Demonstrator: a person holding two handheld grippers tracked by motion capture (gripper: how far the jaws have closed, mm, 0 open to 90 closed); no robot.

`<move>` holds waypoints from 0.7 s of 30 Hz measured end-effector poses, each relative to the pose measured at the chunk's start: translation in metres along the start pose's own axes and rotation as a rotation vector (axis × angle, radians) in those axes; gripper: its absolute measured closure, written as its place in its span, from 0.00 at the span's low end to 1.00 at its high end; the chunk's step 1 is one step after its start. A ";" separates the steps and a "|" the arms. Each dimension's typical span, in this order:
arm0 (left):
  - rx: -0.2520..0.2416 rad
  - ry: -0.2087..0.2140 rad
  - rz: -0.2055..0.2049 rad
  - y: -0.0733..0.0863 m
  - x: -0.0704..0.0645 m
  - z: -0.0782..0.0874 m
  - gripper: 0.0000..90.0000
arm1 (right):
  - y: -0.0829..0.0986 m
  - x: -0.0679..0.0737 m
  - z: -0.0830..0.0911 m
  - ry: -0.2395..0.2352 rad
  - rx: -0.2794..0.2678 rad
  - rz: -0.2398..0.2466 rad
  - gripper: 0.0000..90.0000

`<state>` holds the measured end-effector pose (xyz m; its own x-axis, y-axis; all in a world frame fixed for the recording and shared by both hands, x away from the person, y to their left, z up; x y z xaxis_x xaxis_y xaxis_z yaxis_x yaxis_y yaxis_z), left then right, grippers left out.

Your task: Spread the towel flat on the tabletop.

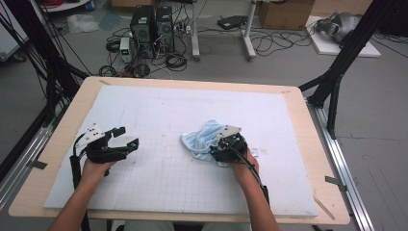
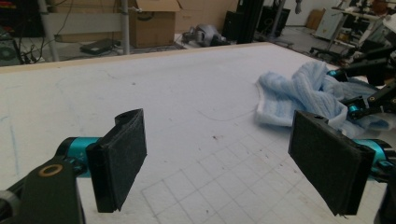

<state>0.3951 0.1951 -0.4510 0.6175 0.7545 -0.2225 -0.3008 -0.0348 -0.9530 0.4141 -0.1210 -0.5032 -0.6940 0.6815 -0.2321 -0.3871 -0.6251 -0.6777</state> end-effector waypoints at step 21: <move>-0.074 -0.075 0.037 -0.017 0.024 0.020 0.23 | -0.086 0.091 0.026 -0.434 -0.211 0.033 0.84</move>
<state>0.4008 0.2264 -0.4358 0.5500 0.7985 -0.2445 -0.2659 -0.1101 -0.9577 0.3685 -0.0150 -0.4482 -0.9105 0.4127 0.0263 -0.2604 -0.5226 -0.8119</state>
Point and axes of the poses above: each handheld gripper's, and its own axes: z roughly backward along the jaws, y roughly out of its underside, x roughly to its left, the point moved 10 cm from there along -z, roughly forward along the jaws, and after that the axes turned 4 degrees about z, right-handed, at the moved point
